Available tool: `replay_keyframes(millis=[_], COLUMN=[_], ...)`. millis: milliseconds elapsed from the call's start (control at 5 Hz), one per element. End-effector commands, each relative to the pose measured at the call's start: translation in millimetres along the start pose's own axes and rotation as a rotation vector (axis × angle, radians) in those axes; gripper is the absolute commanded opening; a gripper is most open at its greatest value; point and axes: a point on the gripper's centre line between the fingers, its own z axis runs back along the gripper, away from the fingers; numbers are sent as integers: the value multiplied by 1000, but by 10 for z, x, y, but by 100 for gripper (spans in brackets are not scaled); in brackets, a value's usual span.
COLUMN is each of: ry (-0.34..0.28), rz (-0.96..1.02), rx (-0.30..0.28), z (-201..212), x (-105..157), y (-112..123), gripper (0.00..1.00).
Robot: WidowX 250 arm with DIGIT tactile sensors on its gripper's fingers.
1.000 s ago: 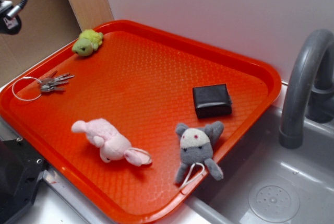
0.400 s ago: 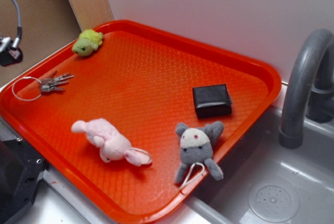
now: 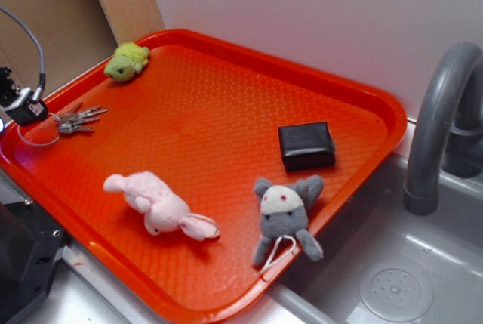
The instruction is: Grab the silver keys.
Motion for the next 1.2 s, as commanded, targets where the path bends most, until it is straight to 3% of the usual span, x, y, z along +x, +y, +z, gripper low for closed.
replay_keyframes(millis=[0, 200, 1000], ry=[77, 77, 63], rz=[-109, -87, -133], rx=[50, 81, 137], z=[-228, -219, -209], x=[44, 61, 2], y=[-197, -246, -310], gripper=[100, 0, 0])
